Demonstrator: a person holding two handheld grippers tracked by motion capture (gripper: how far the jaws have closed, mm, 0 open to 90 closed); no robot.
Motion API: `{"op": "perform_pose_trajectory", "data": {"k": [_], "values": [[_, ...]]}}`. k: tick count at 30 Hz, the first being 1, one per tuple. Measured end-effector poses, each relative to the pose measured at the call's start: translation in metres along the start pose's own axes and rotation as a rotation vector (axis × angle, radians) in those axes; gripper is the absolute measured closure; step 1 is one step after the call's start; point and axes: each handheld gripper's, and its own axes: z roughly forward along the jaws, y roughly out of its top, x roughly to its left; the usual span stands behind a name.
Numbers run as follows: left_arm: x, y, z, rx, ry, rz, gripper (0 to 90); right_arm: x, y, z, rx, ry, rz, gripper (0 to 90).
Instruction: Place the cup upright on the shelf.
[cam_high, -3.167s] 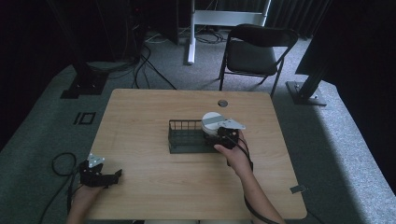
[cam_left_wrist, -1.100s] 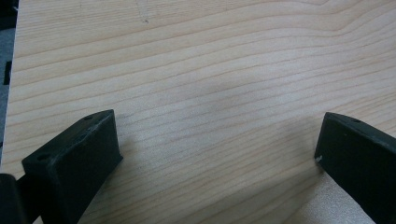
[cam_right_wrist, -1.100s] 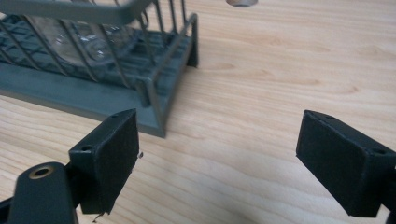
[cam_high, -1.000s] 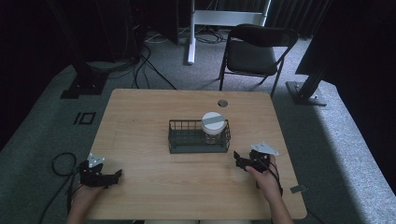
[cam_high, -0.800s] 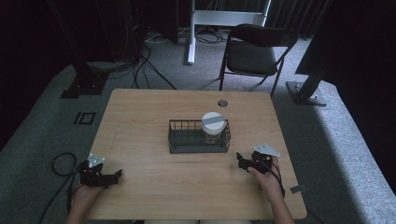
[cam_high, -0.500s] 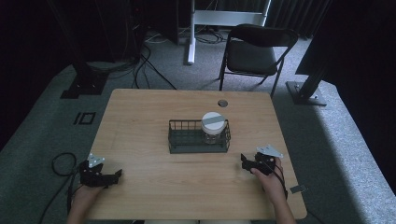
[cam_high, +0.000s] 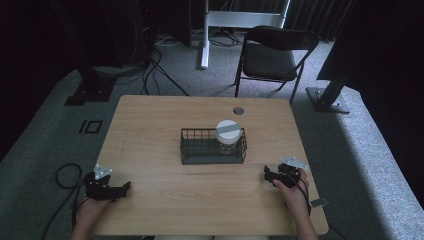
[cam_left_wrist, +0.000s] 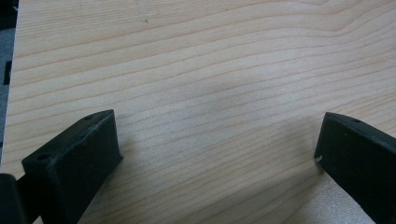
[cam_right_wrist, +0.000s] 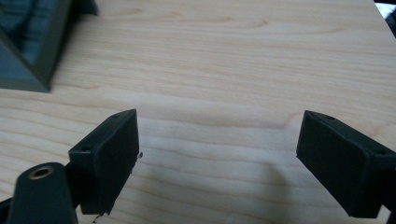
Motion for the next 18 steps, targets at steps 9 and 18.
{"op": "perform_pose_trajectory", "data": {"k": [9, 18], "values": [[0.0000, 0.0000, 0.0000, 0.000, 0.000, 0.000, 0.1, -0.0078, -0.0029, 0.0028, 0.025, -0.038, 0.039, 12.8], [0.0000, 0.0000, 0.0000, 0.000, 0.000, 0.000, 0.1, -0.0101, -0.0032, 0.0053, 0.076, -0.045, 0.054, 12.1]]}}
